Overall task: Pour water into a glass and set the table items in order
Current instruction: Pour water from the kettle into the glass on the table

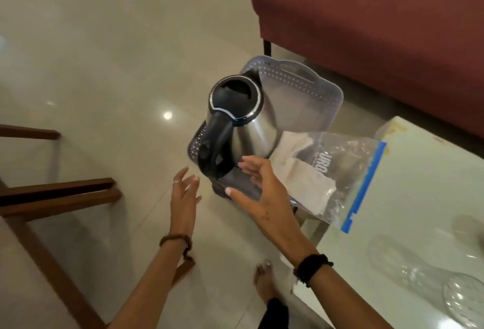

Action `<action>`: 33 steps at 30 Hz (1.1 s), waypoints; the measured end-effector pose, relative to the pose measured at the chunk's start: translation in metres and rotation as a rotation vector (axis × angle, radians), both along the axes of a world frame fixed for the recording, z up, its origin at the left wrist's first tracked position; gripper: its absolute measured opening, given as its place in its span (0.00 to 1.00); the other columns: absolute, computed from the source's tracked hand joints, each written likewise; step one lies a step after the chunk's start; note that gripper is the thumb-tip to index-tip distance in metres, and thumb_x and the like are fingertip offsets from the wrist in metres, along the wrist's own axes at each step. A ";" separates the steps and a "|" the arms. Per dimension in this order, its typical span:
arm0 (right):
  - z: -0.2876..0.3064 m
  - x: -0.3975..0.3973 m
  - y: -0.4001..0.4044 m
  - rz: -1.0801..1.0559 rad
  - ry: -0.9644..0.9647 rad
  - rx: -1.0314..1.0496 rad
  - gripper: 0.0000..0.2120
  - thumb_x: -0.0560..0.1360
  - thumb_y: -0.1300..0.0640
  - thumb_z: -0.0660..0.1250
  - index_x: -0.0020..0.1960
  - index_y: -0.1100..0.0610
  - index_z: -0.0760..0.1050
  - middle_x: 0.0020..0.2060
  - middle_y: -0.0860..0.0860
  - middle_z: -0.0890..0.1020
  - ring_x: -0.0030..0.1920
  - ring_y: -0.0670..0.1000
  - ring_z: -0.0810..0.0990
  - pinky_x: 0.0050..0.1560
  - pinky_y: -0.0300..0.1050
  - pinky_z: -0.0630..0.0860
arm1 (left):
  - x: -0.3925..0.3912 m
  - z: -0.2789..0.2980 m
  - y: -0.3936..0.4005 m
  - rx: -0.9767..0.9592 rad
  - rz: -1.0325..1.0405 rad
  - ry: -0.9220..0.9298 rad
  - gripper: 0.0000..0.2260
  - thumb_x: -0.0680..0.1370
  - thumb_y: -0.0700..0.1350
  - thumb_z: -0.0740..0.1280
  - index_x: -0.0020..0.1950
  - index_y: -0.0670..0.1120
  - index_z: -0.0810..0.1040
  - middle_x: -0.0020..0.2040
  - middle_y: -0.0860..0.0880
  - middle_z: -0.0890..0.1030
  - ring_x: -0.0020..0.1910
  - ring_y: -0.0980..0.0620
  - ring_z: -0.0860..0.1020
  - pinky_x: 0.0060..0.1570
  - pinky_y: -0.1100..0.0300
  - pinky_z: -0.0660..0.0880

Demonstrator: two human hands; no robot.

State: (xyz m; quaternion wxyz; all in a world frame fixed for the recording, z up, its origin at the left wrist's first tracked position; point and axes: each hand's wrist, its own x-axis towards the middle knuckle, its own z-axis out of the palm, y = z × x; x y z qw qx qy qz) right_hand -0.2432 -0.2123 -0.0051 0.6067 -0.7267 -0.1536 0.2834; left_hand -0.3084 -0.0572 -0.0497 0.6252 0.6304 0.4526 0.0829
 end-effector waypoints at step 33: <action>0.053 0.007 0.059 -0.212 0.022 0.377 0.14 0.64 0.43 0.68 0.29 0.51 0.69 0.18 0.42 0.72 0.19 0.41 0.71 0.26 0.32 0.70 | 0.043 -0.012 0.022 -0.051 0.007 0.056 0.17 0.80 0.44 0.53 0.69 0.46 0.66 0.67 0.41 0.71 0.64 0.39 0.72 0.55 0.45 0.76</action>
